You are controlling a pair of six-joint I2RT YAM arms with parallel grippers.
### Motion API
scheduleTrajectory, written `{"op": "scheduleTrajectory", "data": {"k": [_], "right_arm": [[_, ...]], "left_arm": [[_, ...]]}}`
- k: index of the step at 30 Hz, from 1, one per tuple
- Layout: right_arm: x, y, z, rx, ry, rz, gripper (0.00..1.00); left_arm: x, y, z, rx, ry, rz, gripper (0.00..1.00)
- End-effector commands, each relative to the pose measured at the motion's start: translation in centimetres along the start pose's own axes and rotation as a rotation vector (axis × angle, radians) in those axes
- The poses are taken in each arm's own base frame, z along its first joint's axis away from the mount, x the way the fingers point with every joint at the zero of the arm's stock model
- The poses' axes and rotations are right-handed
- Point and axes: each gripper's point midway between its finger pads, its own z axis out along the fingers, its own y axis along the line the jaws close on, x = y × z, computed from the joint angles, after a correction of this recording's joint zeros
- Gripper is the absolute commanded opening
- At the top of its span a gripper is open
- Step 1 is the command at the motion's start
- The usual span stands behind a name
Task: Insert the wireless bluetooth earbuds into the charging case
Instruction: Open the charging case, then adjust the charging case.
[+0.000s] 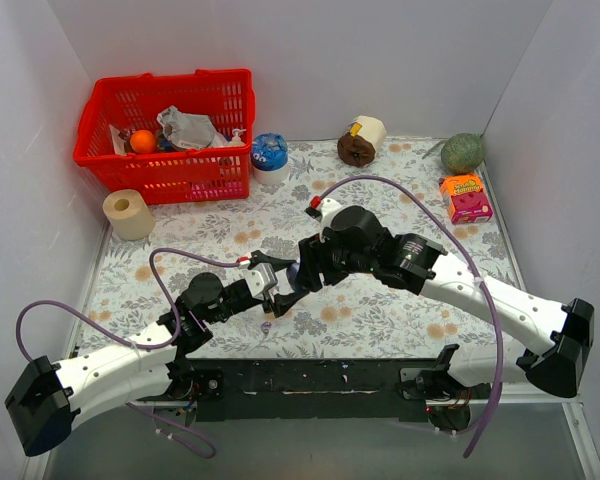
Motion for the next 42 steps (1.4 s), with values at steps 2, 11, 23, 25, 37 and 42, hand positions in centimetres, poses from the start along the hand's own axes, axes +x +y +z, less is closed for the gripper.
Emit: {"op": "scheduleTrajectory", "data": {"k": [2, 11, 23, 25, 37, 42], "right_arm": [[-0.7, -0.9, -1.2, 0.052, -0.046, 0.012, 0.65], [-0.5, -2.4, -1.5, 0.082, -0.056, 0.038, 0.63], [-3.8, -1.3, -3.0, 0.015, -0.208, 0.029, 0.64], [-3.7, -1.2, -2.5, 0.007, -0.190, 0.021, 0.65], [-3.4, -0.6, -0.9, -0.047, -0.145, 0.032, 0.47], [-3.0, -0.5, -0.5, -0.058, -0.121, 0.033, 0.34]], "left_arm": [[-2.7, 0.5, 0.0, -0.022, -0.071, 0.036, 0.00], [-2.3, 0.6, 0.0, -0.030, -0.064, 0.046, 0.00], [-1.4, 0.6, 0.1, -0.036, -0.053, 0.047, 0.00], [-1.5, 0.6, 0.1, -0.036, -0.055, 0.047, 0.00], [-2.1, 0.7, 0.0, -0.037, -0.070, 0.050, 0.00], [-2.2, 0.6, 0.0, -0.036, -0.075, 0.048, 0.00]]}}
